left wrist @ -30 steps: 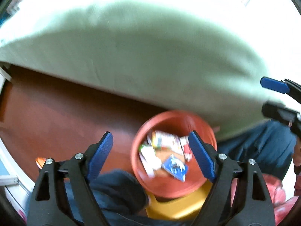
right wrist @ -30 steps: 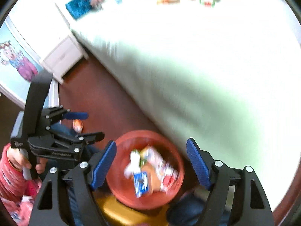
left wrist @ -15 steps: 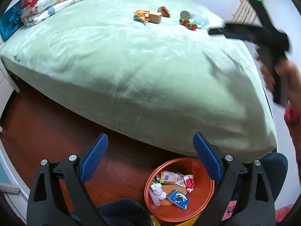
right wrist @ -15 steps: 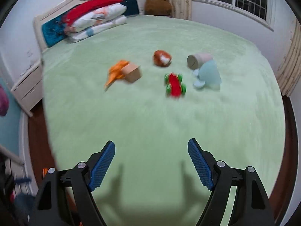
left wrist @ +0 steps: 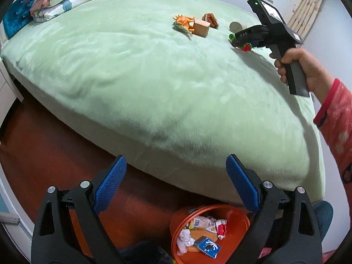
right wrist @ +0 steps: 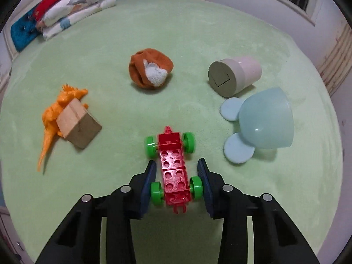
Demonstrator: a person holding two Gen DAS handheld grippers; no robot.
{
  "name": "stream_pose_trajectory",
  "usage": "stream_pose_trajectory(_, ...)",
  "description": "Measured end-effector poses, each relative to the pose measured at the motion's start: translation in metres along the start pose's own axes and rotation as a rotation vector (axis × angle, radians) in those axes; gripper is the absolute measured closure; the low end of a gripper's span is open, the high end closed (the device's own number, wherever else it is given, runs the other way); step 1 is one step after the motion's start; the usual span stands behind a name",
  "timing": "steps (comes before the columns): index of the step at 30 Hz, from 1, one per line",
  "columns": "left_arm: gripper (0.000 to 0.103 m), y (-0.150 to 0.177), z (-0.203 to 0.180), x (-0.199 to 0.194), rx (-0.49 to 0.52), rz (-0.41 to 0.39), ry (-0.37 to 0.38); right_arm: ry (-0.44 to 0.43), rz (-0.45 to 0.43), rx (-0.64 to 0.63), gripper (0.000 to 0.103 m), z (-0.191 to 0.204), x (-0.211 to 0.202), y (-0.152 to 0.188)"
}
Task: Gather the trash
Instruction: 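Grasp the red toy car with the right gripper while the left gripper grasps the orange dinosaur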
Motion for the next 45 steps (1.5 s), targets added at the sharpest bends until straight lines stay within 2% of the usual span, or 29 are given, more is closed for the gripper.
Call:
stream_pose_trajectory(5,0.013,-0.023,-0.004,0.0,0.002,-0.027,0.036,-0.05,-0.08,-0.005,0.064,-0.001,-0.039,0.009)
stream_pose_trajectory(11,0.013,-0.061,-0.008,0.008,0.025,-0.054,0.013,-0.128,-0.146,-0.036,0.064,0.003,-0.093,0.038)
stream_pose_trajectory(16,0.013,-0.111,-0.015,0.021,0.108,-0.14,-0.045,-0.21,-0.182,-0.06,0.064,0.018,-0.131,0.074)
stream_pose_trajectory(22,0.013,-0.168,-0.027,0.052,0.168,-0.181,-0.037,-0.272,-0.18,-0.103,0.064,0.032,-0.153,0.107)
stream_pose_trajectory(26,0.013,-0.198,-0.034,0.084,0.209,-0.153,-0.085,-0.308,-0.178,-0.12,0.064,0.037,-0.163,0.122)
stream_pose_trajectory(33,0.014,-0.244,-0.031,0.135,0.187,-0.094,-0.087,-0.32,-0.167,-0.124,0.064,0.034,-0.168,0.133)
stream_pose_trajectory(34,0.015,-0.25,-0.028,0.146,0.179,-0.076,-0.106,-0.318,-0.166,-0.124,0.064,0.033,-0.167,0.133)
stream_pose_trajectory(35,0.022,-0.254,-0.026,0.151,0.171,-0.065,-0.116,-0.317,-0.164,-0.123,0.064,0.032,-0.167,0.134)
stream_pose_trajectory(36,0.025,-0.257,-0.027,0.156,0.164,-0.058,-0.098,-0.317,-0.164,-0.118,0.064,0.03,-0.167,0.135)
stream_pose_trajectory(37,0.032,-0.259,-0.025,0.16,0.15,-0.058,-0.097,-0.321,-0.163,-0.114,0.064,0.029,-0.167,0.136)
stream_pose_trajectory(38,0.044,-0.26,-0.023,0.163,0.139,-0.057,-0.107,-0.322,-0.164,-0.113,0.064,0.028,-0.166,0.136)
stream_pose_trajectory(39,0.047,-0.261,-0.023,0.164,0.131,-0.056,-0.11,-0.318,-0.167,-0.112,0.064,0.028,-0.166,0.138)
stream_pose_trajectory(40,0.06,-0.261,-0.022,0.162,0.124,-0.063,-0.106,-0.317,-0.168,-0.111,0.064,0.027,-0.165,0.138)
stream_pose_trajectory(45,0.061,-0.259,-0.017,0.152,0.118,-0.063,-0.102,-0.335,-0.175,-0.086,0.064,0.024,-0.164,0.142)
Point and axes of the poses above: each gripper's, at about its wrist camera, not at the fingertips, and x roughly the way its jaws point, z to its left, y to its underside, the point moved 8 cm from there along x, roughly the way its jaws point, and after that the axes turned 8 degrees about -y, right-handed, at the moved point
